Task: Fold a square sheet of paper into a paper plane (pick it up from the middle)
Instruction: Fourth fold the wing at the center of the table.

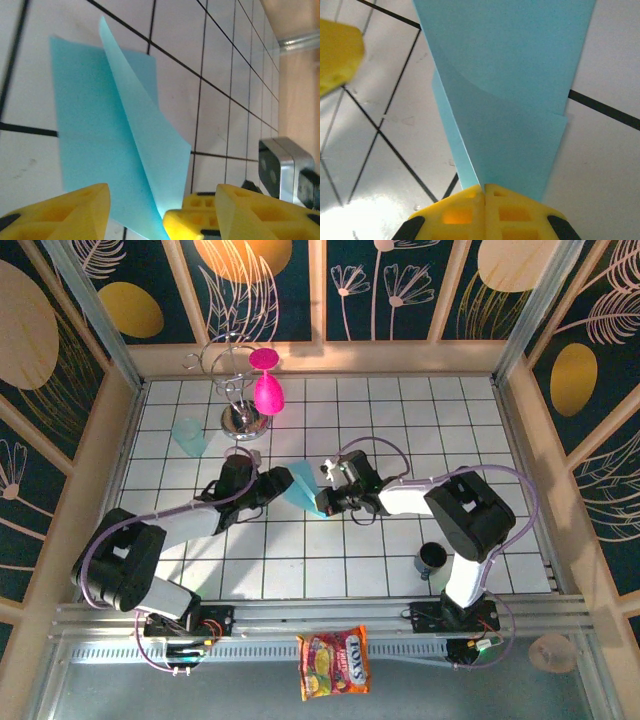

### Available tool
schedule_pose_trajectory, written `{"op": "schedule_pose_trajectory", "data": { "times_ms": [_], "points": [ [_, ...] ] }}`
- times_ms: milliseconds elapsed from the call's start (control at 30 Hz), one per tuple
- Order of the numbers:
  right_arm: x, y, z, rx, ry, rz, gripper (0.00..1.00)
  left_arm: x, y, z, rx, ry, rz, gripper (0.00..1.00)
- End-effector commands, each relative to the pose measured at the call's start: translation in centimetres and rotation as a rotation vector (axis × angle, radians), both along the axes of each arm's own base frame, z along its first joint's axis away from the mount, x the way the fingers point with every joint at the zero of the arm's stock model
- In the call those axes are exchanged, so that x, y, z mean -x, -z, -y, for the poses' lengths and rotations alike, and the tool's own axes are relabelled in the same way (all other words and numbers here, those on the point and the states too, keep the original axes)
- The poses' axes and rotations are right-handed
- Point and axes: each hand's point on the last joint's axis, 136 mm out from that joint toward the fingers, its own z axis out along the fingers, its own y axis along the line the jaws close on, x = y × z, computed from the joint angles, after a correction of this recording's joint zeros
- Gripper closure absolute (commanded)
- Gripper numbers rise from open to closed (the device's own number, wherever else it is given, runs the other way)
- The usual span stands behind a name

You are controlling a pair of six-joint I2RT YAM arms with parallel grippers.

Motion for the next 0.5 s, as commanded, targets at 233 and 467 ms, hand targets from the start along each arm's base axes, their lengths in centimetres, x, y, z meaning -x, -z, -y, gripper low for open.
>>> {"op": "schedule_pose_trajectory", "data": {
  "times_ms": [233,467],
  "points": [
    [0.3,-0.7,0.0,-0.197,-0.024,-0.146,1.0,0.9,0.2,2.9,0.091,0.073,0.011,0.44],
    [0.4,-0.1,0.3,-0.225,-0.02,-0.209,1.0,0.7,0.8,3.4,0.095,0.082,0.0,0.43]
  ]
}}
